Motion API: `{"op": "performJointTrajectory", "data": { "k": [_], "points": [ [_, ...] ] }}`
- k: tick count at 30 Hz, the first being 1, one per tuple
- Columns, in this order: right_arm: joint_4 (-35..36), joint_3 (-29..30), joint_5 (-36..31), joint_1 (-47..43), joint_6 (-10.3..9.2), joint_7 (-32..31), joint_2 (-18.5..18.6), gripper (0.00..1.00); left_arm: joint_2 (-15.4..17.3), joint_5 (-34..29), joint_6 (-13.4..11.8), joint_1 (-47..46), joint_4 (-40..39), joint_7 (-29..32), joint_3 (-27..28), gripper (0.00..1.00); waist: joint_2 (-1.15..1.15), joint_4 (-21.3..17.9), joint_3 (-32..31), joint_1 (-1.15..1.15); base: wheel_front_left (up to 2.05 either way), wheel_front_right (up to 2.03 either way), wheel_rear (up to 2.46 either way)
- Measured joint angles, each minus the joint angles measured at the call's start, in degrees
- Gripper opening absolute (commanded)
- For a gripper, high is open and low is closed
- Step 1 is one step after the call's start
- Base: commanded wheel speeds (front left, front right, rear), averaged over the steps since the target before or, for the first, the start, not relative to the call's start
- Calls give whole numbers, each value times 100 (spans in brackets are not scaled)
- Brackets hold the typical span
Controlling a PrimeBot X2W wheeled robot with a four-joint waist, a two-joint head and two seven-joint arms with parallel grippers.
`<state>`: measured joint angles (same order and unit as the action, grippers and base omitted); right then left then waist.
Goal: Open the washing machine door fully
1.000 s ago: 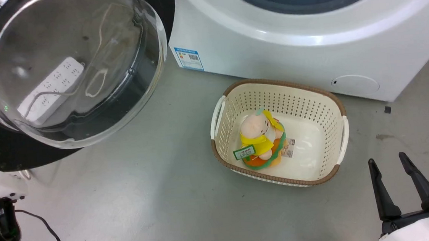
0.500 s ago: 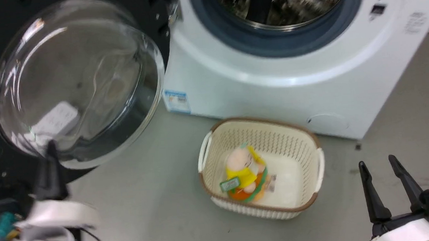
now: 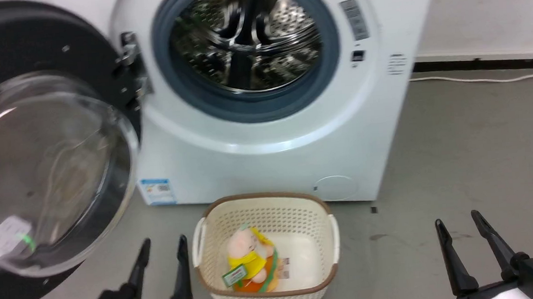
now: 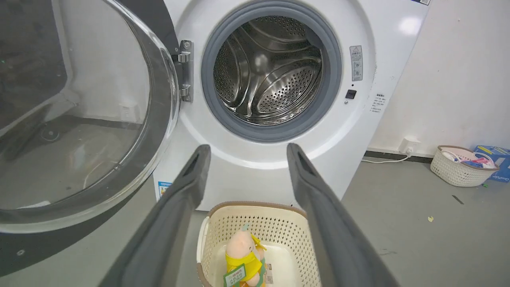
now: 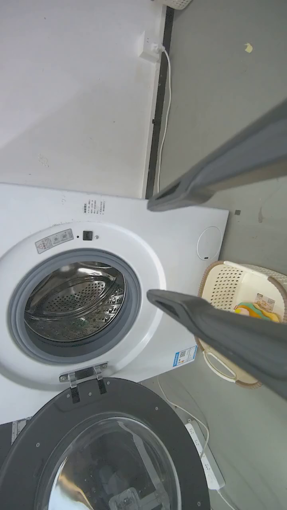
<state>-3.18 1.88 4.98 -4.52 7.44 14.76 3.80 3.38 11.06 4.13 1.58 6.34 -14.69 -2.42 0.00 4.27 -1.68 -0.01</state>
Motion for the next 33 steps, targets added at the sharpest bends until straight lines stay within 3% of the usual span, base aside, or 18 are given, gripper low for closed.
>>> {"op": "performJointTrajectory", "data": {
  "k": [1,8,15,33],
  "points": [
    [-25,53,-31,-6,0,0,-22,100,-44,1,-53,129,-2,0,-87,100,0,-206,-66,1,0,0,0],
    [-116,108,-44,-122,0,0,-45,100,-56,-12,-246,315,68,0,-261,100,0,-449,-150,1,0,0,0],
    [-172,108,24,-122,0,0,-54,100,-56,-12,-402,327,248,0,-349,100,0,-447,-153,1,0,0,0],
    [-214,99,158,-122,0,0,-62,100,-56,-89,-503,325,280,0,-434,100,0,-374,-147,1,0,0,0]
  ]
}}
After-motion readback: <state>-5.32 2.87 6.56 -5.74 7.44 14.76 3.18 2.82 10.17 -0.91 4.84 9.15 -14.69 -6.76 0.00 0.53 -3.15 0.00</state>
